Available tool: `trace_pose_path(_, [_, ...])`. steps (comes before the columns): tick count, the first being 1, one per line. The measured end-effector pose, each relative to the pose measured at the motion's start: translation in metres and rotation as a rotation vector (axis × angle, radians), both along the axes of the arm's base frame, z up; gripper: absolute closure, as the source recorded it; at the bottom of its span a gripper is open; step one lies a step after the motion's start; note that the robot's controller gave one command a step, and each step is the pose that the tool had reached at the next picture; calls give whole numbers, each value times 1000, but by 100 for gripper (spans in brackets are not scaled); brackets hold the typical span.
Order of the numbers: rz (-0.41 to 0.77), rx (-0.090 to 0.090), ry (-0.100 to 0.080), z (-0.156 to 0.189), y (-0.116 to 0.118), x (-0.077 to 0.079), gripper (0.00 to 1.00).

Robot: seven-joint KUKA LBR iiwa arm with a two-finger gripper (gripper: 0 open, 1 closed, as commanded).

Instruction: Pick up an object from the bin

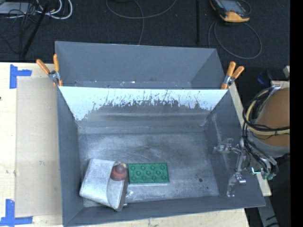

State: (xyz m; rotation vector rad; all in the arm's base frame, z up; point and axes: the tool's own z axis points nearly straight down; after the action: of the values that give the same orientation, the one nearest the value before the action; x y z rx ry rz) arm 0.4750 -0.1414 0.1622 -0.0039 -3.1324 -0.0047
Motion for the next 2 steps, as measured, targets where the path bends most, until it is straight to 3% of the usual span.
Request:
trace_pose_path(1, [-37, -7, -36, -91, 10, 9, 0])
trace_pose_path(2, [123, 0, -17, -61, 117, 4, 0])
